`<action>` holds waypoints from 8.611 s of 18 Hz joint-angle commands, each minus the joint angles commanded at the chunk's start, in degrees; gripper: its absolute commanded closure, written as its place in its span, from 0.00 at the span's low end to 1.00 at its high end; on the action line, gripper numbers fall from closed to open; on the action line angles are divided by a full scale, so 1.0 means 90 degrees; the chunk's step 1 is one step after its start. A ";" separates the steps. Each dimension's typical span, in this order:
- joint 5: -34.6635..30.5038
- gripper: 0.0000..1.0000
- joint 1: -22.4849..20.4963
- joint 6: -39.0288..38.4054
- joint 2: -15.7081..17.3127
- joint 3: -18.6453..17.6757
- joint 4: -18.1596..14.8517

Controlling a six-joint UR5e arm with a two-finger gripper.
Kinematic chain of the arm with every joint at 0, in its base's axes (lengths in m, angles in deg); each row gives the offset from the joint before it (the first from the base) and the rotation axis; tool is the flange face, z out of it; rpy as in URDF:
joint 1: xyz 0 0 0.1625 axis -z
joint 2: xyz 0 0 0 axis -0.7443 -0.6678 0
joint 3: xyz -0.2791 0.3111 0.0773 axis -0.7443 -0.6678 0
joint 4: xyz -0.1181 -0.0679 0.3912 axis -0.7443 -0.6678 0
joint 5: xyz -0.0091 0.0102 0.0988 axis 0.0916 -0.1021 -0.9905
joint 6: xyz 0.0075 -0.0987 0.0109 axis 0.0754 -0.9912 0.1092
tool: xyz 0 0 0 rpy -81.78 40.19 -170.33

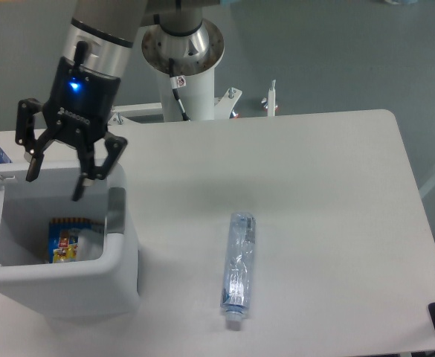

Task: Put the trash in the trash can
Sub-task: 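Move the open gripper over the clear plastic bottle and lower it, then close the gripper around the bottle's middle, then lift the bottle and carry it over the trash bin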

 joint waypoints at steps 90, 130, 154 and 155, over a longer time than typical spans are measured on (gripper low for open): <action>-0.3828 0.24 -0.0656 0.2441 -0.3604 0.0587 -0.1074; -0.2132 0.45 -0.1133 0.2539 -0.2959 0.1211 -0.0734; 0.0449 0.46 -0.0480 0.0957 -0.1143 0.2082 0.0361; 0.0449 0.46 -0.0364 0.0879 -0.1104 0.2013 0.0352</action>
